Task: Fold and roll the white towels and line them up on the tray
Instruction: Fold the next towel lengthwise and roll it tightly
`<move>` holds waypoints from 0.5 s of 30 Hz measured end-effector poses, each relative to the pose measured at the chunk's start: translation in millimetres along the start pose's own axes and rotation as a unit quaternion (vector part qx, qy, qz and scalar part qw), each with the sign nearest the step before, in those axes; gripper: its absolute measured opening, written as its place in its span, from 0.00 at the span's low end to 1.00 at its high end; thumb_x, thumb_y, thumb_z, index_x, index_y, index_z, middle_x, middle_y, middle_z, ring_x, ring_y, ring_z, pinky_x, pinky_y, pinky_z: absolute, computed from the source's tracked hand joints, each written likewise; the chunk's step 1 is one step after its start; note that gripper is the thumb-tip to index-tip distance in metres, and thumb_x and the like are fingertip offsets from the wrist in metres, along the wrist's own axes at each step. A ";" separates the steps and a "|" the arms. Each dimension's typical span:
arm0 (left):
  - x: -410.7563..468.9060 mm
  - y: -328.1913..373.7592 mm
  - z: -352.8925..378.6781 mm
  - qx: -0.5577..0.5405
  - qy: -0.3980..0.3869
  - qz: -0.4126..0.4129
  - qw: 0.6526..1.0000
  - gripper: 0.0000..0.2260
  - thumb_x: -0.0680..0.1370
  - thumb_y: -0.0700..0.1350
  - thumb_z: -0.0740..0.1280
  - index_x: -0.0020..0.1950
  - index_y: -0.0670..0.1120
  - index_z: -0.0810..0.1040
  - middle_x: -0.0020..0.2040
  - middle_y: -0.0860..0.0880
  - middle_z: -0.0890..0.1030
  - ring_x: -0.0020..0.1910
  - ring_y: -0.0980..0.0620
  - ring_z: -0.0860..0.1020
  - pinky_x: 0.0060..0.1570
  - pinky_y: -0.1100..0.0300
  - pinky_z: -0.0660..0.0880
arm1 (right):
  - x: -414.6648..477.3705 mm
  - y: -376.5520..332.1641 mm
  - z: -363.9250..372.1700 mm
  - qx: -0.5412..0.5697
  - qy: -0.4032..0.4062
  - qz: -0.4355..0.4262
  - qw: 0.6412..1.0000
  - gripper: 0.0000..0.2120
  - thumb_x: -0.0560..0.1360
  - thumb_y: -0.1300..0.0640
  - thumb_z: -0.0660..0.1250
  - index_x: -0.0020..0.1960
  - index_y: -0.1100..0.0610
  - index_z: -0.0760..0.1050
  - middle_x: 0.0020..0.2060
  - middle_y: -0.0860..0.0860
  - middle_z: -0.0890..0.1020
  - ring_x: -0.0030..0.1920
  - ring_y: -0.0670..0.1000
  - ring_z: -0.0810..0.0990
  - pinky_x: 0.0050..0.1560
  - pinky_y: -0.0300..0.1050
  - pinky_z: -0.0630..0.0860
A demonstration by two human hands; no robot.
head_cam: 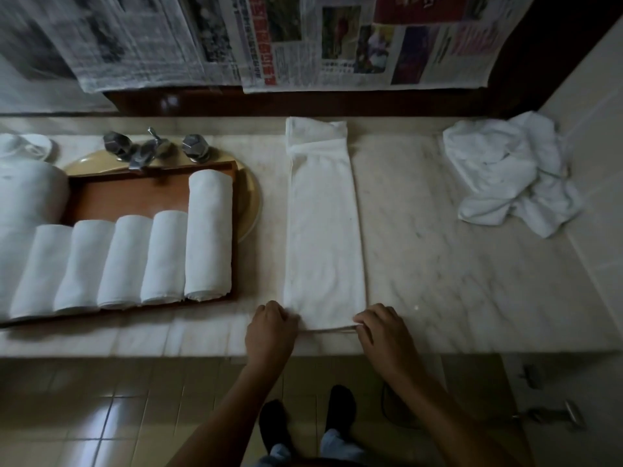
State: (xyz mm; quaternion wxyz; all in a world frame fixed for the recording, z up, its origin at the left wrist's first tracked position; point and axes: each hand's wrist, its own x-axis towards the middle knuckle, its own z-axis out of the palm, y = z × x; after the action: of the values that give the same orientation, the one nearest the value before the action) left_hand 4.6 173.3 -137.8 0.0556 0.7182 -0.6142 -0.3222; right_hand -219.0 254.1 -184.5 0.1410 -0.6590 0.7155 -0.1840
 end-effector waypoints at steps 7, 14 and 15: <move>-8.5 -0.9 -12.8 0.047 -0.024 0.031 0.998 0.11 0.81 0.49 0.68 0.41 0.48 0.73 0.41 0.49 0.78 0.35 0.54 0.75 0.30 0.62 0.64 | -8.3 -7.8 -6.4 0.023 -0.009 0.005 1.000 0.04 0.77 0.58 0.65 0.49 0.51 0.78 0.47 0.48 0.76 0.48 0.53 0.76 0.44 0.53 0.78; -20.2 0.9 -26.9 -0.142 -0.018 0.018 0.990 0.07 0.80 0.42 0.71 0.46 0.43 0.75 0.40 0.45 0.81 0.34 0.52 0.78 0.25 0.69 0.70 | -21.9 -7.9 -4.4 0.020 0.005 -0.035 0.999 0.10 0.76 0.62 0.69 0.54 0.52 0.82 0.47 0.48 0.78 0.47 0.53 0.77 0.41 0.52 0.79; -21.2 -0.8 -26.8 -0.142 -0.021 0.019 0.989 0.06 0.80 0.41 0.71 0.47 0.42 0.75 0.40 0.45 0.80 0.34 0.53 0.77 0.25 0.69 0.70 | -22.5 -8.0 -3.5 0.019 0.004 -0.040 0.999 0.09 0.76 0.62 0.68 0.53 0.52 0.82 0.47 0.48 0.78 0.47 0.53 0.77 0.42 0.53 0.79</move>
State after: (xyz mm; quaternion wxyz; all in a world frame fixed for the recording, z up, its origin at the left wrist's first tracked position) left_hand 18.7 184.5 -108.8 0.1501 0.6843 -0.5765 -0.4205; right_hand -211.4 276.3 -178.7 0.1434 -0.6837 0.6854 -0.2053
